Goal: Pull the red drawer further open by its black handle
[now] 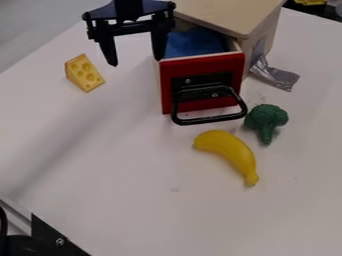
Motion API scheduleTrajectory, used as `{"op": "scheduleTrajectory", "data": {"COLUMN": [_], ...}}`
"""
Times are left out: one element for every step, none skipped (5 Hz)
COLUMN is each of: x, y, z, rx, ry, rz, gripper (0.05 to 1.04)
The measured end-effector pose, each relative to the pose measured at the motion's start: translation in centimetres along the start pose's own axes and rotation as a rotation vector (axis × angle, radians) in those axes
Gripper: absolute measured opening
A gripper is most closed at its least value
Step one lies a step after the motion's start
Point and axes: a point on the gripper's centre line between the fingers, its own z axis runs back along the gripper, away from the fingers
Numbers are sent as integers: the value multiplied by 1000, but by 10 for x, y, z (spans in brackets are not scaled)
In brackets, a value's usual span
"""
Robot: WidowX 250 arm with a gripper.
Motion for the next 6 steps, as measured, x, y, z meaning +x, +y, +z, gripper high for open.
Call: {"op": "scheduleTrajectory", "data": {"x": [-4, -5, -19, -31, -34, -38], "y": [1, -4, -16, -20, -21, -20], "z": [-6, -12, -16, -22, -16, -19], "rx": [10, 11, 7, 5, -13, -14], "ry": [22, 28, 41, 64, 48, 61], "rz": [-1, -16, -70, -98, -110, -118], "gripper": [999, 998, 999, 999, 999, 999]}}
